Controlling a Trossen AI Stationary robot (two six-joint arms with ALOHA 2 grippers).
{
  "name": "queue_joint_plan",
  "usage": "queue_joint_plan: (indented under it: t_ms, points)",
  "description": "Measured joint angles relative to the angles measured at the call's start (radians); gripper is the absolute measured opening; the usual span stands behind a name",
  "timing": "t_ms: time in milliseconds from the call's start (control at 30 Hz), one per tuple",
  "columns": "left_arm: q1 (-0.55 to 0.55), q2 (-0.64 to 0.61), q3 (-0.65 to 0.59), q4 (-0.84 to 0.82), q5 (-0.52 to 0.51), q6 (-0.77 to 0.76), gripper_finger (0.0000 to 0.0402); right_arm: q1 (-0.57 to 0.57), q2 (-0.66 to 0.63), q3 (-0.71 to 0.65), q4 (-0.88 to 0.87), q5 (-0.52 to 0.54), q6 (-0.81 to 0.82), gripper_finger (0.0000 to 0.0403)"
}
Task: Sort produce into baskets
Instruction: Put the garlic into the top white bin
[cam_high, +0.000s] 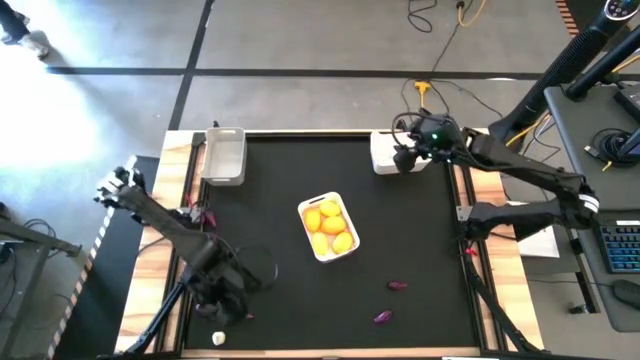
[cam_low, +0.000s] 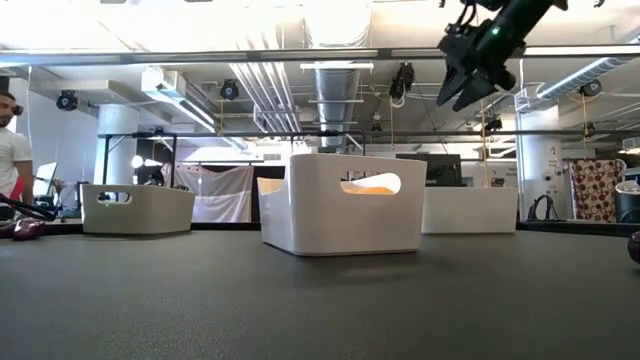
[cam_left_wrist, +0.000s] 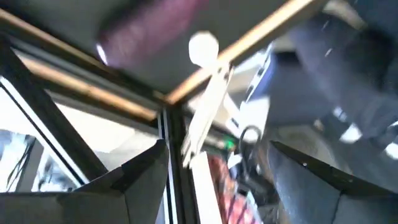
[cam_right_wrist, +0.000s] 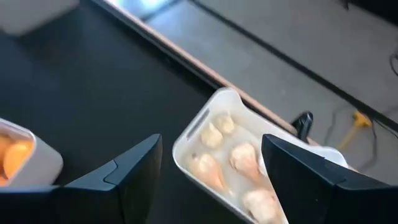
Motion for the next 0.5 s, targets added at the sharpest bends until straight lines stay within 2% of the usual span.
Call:
queue_joint_plan:
  t_ms: [133,200,500]
  points:
    - [-0.023,0.093,-0.019,0.114,0.114,-0.002,0.0255,0.009,-0.022,-0.046,0.101,-0.003,0.005,0.0258]
    - [-0.033,0.137,-0.03,0.186,0.139,-0.014,0.0255,0.009,-0.018,-0.048,0.12,-0.023,0.005,0.0254]
    - [-0.106,0.154,-0.183,0.489,0.124,-0.243,0.0255,0.009,0.056,0.021,0.128,-0.046,0.005,0.0246]
